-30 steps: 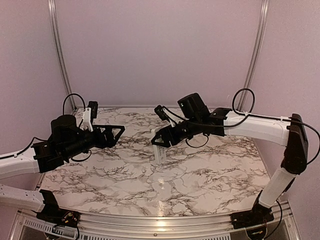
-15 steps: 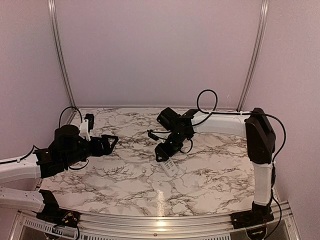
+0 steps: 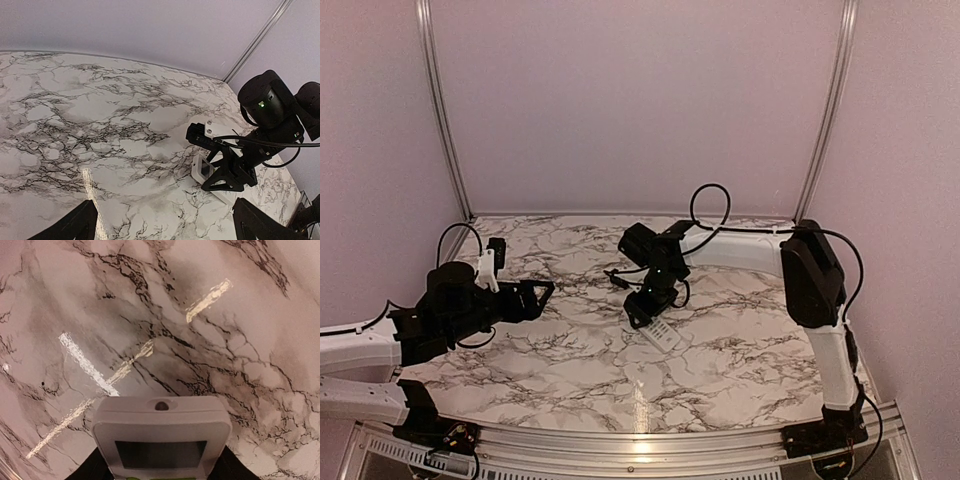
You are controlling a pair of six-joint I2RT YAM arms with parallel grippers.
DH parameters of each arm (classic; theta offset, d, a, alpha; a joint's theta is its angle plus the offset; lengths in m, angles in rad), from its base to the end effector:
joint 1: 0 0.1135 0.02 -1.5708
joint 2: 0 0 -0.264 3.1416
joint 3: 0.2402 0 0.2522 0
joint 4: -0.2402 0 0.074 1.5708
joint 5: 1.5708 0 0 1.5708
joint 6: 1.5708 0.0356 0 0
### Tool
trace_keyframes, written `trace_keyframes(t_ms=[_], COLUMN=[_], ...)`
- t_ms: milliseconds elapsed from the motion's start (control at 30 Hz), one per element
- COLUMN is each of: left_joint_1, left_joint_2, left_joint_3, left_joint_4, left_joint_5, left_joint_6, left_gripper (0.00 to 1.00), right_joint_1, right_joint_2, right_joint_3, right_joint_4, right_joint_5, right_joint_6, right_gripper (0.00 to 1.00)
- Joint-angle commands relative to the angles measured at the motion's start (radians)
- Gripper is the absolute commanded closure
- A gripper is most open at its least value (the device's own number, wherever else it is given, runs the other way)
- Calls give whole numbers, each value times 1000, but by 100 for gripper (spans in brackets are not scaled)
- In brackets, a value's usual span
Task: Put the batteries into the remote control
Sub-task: Place the remote control at the center of the board, then reset both arms
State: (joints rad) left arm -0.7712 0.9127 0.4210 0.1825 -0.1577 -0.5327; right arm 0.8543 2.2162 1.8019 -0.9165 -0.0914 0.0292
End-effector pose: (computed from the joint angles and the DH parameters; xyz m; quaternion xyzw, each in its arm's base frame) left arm 0.1522 -0.1401 0.2264 0.0497 0.8049 -0.3062 0.5060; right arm 0.2952 0.3439 0.1744 -0.4027 0.9064 0.0921 0.0887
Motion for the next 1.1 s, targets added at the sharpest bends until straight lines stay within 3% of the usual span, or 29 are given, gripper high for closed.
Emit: trace_keyframes(t_ms=[0, 400, 667, 967, 1067], left_joint_1=[8, 51, 63, 102, 135], left_joint_2=[18, 63, 101, 195, 256], left_joint_3=[0, 5, 54, 242, 358], left_joint_4=[18, 55, 5, -174, -263], left_joint_5=[-31, 20, 88, 120, 150], left_joint_6=[21, 32, 39, 71, 87], left_gripper=[1, 1, 1, 1, 1], right_joint_1=[4, 12, 14, -34, -68], right_joint_2=[87, 135, 89, -111, -208], right_joint_3=[49, 79, 48, -70, -131], right_joint_4=[-62, -70, -14, 203, 291], right_joint_5=[46, 67, 18, -122, -159], right_joint_6=[1, 21, 15, 9, 19], right_gripper=[58, 45, 21, 2, 1])
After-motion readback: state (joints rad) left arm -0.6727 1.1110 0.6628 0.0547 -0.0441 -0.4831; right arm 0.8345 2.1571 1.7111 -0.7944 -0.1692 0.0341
